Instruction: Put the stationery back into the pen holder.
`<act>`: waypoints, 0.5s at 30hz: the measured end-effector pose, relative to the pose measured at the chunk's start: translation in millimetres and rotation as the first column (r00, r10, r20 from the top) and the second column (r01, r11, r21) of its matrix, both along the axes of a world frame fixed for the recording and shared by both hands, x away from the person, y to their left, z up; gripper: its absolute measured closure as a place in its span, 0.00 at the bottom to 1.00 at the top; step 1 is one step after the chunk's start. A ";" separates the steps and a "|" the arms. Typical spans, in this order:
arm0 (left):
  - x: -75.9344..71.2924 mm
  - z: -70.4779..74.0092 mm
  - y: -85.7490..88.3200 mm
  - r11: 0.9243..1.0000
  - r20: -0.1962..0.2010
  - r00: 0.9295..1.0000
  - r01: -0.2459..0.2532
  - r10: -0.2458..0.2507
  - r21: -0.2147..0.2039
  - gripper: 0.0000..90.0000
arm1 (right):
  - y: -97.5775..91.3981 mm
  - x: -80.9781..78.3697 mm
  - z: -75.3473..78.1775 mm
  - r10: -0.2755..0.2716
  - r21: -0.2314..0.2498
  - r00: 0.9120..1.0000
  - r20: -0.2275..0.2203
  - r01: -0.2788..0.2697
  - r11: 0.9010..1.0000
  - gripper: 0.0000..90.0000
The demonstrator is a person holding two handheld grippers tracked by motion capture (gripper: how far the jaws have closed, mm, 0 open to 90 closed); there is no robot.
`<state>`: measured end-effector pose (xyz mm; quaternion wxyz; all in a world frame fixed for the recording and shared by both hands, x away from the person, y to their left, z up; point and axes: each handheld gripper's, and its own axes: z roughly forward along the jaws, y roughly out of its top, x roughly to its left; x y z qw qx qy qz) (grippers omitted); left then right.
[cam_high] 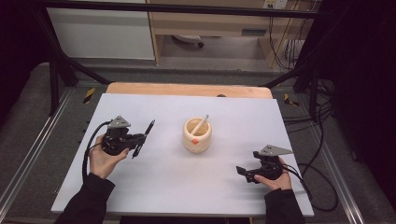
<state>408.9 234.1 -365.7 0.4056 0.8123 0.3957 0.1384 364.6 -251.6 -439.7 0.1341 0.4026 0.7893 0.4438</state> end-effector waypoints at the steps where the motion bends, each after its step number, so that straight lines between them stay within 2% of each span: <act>1: -0.4 0.6 -0.8 1.000 0.007 1.000 0.000 0.000 0.004 0.88 | -0.1 0.2 -0.1 0.001 -0.003 1.000 0.003 -0.001 1.000 0.01; 8: -7.3 3.7 -10.9 0.999 0.036 0.999 0.012 -0.010 -0.033 0.88 | 0.1 -0.4 0.1 -0.002 -0.001 1.000 -0.002 0.002 1.000 0.01; 15: -15.4 3.7 -20.2 0.998 0.066 0.997 0.038 -0.035 -0.045 0.88 | 0.0 -0.9 0.4 -0.003 0.000 1.000 -0.002 0.003 1.000 0.01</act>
